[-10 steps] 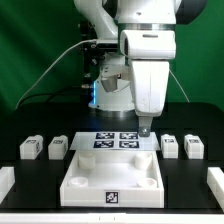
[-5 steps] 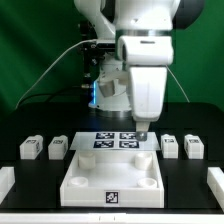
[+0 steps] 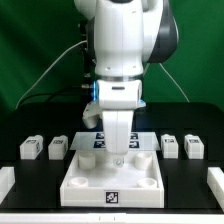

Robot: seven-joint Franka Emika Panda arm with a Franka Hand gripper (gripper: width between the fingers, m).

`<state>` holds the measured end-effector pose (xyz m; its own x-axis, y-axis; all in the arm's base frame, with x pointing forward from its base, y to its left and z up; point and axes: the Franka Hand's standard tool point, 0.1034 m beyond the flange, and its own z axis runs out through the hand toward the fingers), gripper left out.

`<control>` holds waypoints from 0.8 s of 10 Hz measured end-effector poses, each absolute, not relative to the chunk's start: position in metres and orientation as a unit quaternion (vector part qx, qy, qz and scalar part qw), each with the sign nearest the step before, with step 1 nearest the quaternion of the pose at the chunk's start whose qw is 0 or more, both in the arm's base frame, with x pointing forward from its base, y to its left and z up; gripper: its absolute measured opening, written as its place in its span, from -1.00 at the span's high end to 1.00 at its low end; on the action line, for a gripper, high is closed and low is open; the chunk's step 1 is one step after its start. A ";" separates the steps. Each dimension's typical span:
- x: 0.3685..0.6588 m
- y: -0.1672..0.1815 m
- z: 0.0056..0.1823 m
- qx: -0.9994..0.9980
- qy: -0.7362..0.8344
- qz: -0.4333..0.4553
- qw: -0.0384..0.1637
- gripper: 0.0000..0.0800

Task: Assemble one leg

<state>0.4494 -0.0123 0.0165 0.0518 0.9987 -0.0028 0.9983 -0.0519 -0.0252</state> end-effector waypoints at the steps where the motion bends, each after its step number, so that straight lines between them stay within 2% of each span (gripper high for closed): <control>1: 0.452 -0.012 0.018 -0.726 -0.688 0.008 0.007 -0.62; 2: 0.451 -0.012 0.018 -0.726 -0.688 0.008 0.007 -0.62; 5: 0.450 -0.012 0.017 -0.726 -0.688 0.009 0.008 0.37; 6: 0.450 -0.012 0.017 -0.726 -0.688 0.009 0.008 0.37; 7: 0.450 -0.012 0.017 -0.726 -0.688 0.009 0.008 0.80; 8: 0.450 -0.012 0.017 -0.726 -0.688 0.009 0.008 0.86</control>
Offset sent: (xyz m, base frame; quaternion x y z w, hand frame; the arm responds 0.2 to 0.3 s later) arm 0.0000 0.0000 0.0000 0.0000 0.0000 0.0000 1.0000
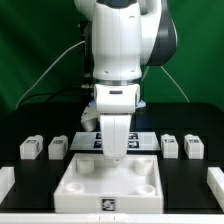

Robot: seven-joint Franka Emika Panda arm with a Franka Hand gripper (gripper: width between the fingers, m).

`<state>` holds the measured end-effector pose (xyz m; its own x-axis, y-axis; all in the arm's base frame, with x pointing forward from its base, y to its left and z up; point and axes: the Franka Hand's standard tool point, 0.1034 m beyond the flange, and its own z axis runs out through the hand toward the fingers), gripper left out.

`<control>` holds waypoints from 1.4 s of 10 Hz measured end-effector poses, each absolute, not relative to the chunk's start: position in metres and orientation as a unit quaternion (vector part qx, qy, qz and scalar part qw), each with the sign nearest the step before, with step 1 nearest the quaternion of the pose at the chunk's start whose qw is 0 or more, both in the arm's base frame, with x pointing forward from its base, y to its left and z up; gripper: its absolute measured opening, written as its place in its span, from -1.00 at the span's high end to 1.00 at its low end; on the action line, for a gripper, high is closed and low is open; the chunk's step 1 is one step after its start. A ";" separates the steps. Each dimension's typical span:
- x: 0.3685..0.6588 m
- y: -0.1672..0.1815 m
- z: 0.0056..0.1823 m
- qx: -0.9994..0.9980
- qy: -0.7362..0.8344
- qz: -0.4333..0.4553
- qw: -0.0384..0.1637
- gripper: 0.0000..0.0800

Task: Assemble one leg

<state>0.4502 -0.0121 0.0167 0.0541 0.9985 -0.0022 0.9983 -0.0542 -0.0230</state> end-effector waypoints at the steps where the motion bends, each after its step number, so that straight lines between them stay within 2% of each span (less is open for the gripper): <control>1: 0.450 -0.012 0.017 -0.726 -0.688 0.009 0.008 0.86; 7: 0.455 -0.006 0.019 -0.722 -0.692 0.006 0.007 0.86; 12: 0.494 0.072 0.020 -0.724 -0.690 -0.022 0.016 0.86; 14: 0.494 0.073 0.017 -0.726 -0.687 -0.008 0.024 0.86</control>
Offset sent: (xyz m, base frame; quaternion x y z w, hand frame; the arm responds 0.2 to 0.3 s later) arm 0.0000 0.0000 0.0000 0.0000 0.0000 0.0000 1.0000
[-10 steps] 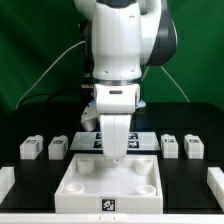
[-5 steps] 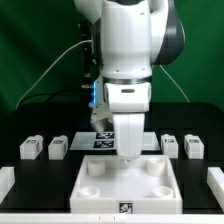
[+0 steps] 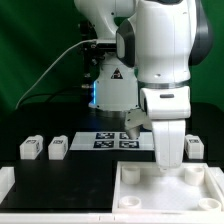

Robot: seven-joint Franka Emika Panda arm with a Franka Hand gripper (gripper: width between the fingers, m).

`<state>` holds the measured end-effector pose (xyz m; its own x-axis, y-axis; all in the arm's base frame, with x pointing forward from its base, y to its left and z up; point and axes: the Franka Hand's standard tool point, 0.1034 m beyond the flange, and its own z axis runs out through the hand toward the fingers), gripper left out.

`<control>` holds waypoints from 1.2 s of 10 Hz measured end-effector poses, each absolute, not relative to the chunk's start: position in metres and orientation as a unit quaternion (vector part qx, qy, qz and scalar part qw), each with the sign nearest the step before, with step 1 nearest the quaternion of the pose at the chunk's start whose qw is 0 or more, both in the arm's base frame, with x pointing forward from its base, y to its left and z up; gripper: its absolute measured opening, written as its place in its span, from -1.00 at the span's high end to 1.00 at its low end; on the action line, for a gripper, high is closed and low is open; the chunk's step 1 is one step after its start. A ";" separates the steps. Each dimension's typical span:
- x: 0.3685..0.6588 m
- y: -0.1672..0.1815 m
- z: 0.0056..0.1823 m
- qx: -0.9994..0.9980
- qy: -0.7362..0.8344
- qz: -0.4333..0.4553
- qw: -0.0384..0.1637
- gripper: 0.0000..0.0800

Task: Assemble one leg

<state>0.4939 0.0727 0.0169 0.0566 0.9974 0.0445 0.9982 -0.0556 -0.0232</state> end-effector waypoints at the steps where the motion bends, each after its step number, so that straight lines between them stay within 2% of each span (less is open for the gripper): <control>1: 0.495 0.073 0.017 -0.722 -0.691 -0.008 0.024 0.86; 3: 0.493 0.073 0.017 -0.724 -0.689 -0.023 0.015 0.86; 5: 0.493 0.072 0.016 -0.724 -0.689 -0.022 0.016 0.86; 7: 0.492 0.072 0.016 -0.724 -0.689 -0.021 0.016 0.11; 8: 0.492 0.072 0.016 -0.724 -0.689 -0.021 0.016 0.11; 9: 0.492 0.072 0.016 -0.725 -0.689 -0.021 0.016 -0.34; 10: 0.492 0.072 0.016 -0.725 -0.689 -0.021 0.016 -0.53; 12: 0.492 0.071 0.015 -0.725 -0.689 -0.021 0.016 -0.61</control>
Offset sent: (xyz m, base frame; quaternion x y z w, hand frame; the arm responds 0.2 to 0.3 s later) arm 0.0000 0.0000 0.0000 0.0000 0.0000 0.0000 1.0000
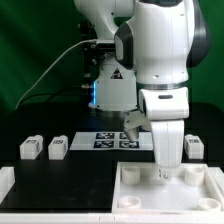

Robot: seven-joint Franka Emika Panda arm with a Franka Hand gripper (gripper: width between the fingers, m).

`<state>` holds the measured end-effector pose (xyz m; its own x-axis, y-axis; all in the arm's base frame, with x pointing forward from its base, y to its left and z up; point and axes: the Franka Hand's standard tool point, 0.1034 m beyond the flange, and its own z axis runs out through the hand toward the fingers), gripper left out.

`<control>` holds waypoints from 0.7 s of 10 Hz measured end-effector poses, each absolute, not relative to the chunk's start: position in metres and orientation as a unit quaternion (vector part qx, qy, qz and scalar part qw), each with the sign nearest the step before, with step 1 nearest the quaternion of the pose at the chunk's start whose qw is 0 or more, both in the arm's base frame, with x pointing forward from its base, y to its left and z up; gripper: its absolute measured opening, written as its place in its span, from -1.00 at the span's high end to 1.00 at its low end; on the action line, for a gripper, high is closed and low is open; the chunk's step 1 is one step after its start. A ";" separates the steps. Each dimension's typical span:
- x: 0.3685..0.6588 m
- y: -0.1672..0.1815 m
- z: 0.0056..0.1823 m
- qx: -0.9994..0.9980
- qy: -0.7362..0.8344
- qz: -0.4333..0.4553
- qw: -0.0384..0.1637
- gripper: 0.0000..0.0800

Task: Assemble one leg

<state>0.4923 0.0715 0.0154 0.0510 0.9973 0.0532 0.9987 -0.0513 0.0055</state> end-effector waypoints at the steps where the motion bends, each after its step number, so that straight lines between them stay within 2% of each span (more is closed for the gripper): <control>1: 0.492 0.071 0.015 -0.725 -0.688 -0.021 0.016 -0.62; 6: 0.493 0.071 0.016 -0.725 -0.688 -0.021 0.016 -0.62; 7: 0.494 0.071 0.024 -0.740 -0.672 -0.025 0.012 -0.62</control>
Offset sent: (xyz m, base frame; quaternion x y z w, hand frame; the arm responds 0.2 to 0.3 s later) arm 0.0000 0.0000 0.0000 0.0000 0.0000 0.0000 1.0000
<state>0.4940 0.0710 0.0240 0.0960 0.9940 0.0522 0.9952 -0.0969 0.0159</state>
